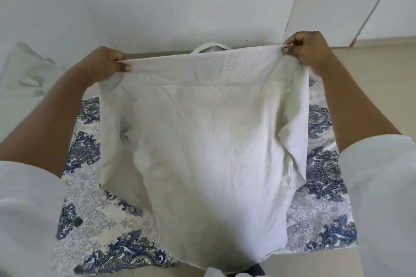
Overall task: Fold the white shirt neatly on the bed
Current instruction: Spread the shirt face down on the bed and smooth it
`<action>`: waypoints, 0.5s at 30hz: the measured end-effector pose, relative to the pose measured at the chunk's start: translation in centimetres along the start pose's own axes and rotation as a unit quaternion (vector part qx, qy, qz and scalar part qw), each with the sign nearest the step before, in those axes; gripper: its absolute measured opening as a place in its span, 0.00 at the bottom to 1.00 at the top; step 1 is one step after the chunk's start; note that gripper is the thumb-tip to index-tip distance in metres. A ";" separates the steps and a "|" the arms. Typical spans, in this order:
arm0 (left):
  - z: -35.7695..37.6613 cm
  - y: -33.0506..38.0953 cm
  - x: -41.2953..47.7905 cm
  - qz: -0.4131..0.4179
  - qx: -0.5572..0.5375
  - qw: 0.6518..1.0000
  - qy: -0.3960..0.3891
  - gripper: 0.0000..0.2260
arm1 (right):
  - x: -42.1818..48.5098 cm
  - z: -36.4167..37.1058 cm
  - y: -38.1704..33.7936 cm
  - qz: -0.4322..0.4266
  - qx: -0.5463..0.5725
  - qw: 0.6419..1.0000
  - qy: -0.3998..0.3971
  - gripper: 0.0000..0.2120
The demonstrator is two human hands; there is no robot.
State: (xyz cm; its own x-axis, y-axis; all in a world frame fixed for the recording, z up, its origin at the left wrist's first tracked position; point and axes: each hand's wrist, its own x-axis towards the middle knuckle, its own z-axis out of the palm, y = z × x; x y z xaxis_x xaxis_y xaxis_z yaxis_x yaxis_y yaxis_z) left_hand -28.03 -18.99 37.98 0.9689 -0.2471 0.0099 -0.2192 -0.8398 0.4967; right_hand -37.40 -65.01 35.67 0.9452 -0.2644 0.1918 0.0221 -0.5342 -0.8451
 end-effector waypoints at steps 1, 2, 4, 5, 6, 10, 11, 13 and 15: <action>1.2 -0.6 1.2 -0.015 0.004 1.000 0.011 0.07 | 1.5 0.8 1.6 0.002 -0.013 1.000 -0.001 0.02; 2.2 -1.2 2.2 -0.028 0.009 0.999 0.021 0.06 | 2.9 1.5 3.2 0.007 -0.024 1.000 -0.001 0.02; 3.8 -2.2 4.0 -0.042 0.029 0.998 0.040 0.07 | 4.9 2.8 5.1 0.023 -0.036 0.999 0.001 0.07; 4.5 -2.7 4.8 -0.046 0.048 0.997 0.047 0.08 | 6.0 3.5 5.8 0.025 -0.041 0.999 -0.004 0.06; 5.3 -3.1 5.6 -0.045 0.074 0.995 0.054 0.10 | 7.1 4.4 6.5 0.026 -0.047 0.998 -0.013 0.05; 8.0 -4.9 8.4 -0.033 0.137 0.989 0.049 0.08 | 10.1 7.5 9.7 0.043 -0.084 0.995 -0.010 0.08; 8.6 -5.5 9.4 -0.027 0.144 0.988 0.046 0.08 | 10.8 8.3 10.3 0.047 -0.096 0.994 -0.007 0.08; 9.8 -6.7 10.8 -0.014 0.158 0.987 0.037 0.08 | 11.4 9.5 11.2 0.052 -0.115 0.992 -0.002 0.09; 11.3 -7.8 12.9 -0.018 0.164 0.986 0.019 0.07 | 12.4 10.7 12.2 0.070 -0.139 0.988 0.004 0.09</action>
State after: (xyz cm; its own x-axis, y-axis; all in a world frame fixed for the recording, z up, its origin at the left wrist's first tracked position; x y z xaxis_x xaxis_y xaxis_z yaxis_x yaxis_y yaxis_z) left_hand -15.12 -21.08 24.48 0.9792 -0.2005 0.0321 -0.2029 -0.9607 0.1892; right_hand -21.93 -66.22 22.39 0.9301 -0.3567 0.0871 -0.2003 -0.6918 -0.6937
